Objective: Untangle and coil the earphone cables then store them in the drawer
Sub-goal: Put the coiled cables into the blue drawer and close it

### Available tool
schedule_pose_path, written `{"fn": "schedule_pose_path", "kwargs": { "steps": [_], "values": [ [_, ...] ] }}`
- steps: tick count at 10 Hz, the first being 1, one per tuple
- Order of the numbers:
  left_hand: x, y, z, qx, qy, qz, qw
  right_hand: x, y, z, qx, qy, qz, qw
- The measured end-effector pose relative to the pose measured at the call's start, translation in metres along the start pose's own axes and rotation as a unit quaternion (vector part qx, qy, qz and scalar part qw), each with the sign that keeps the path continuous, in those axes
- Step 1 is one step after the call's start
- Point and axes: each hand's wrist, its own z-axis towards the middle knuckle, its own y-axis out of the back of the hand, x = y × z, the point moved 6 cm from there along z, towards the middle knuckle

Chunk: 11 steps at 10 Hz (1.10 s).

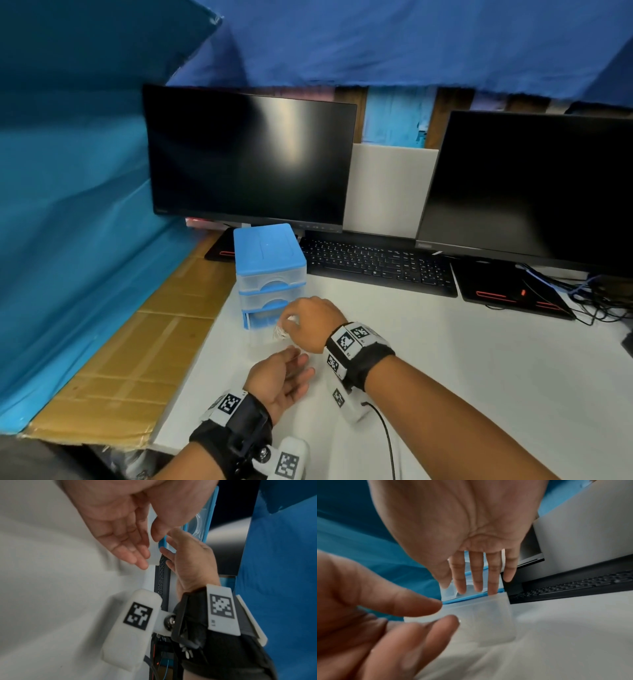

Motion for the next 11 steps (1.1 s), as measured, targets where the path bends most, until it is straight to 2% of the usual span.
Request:
{"fn": "schedule_pose_path", "kwargs": {
  "steps": [1, 2, 3, 4, 5, 6, 7, 8, 9, 10, 11],
  "values": [
    [-0.005, 0.002, 0.001, -0.018, -0.031, 0.009, 0.999, 0.002, -0.006, -0.005, 0.055, 0.021, -0.072, 0.996],
    [-0.01, 0.005, 0.002, -0.026, -0.059, 0.009, 0.998, 0.002, -0.005, -0.01, 0.022, 0.026, -0.028, 0.999],
    [-0.018, 0.008, 0.003, -0.026, -0.082, -0.016, 0.996, -0.01, 0.014, -0.011, -0.134, -0.04, 0.065, 0.988],
    [-0.031, 0.007, 0.0, -0.015, -0.118, -0.056, 0.991, -0.031, 0.01, -0.007, -0.141, -0.145, 0.176, 0.963],
    [-0.046, 0.011, 0.001, -0.016, -0.152, -0.066, 0.986, -0.04, 0.0, -0.004, -0.119, -0.188, 0.246, 0.943],
    [-0.063, 0.033, 0.01, -0.116, -0.213, -0.021, 0.97, -0.041, -0.007, -0.002, -0.106, -0.197, 0.32, 0.921],
    [-0.077, 0.037, 0.017, -0.093, -0.263, 0.077, 0.957, -0.029, -0.008, 0.004, -0.067, -0.162, 0.388, 0.905],
    [-0.084, 0.028, 0.017, -0.019, -0.286, 0.147, 0.947, -0.024, -0.008, 0.011, -0.063, -0.15, 0.392, 0.905],
    [-0.087, 0.032, 0.019, 0.006, -0.281, 0.173, 0.944, -0.029, -0.013, 0.017, -0.055, -0.159, 0.4, 0.901],
    [-0.085, 0.042, 0.02, -0.059, -0.264, 0.146, 0.952, -0.021, -0.004, 0.008, -0.056, -0.146, 0.395, 0.905],
    [-0.073, 0.047, 0.011, -0.173, -0.265, 0.107, 0.943, -0.032, -0.009, -0.01, -0.061, -0.159, 0.395, 0.903]
  ]
}}
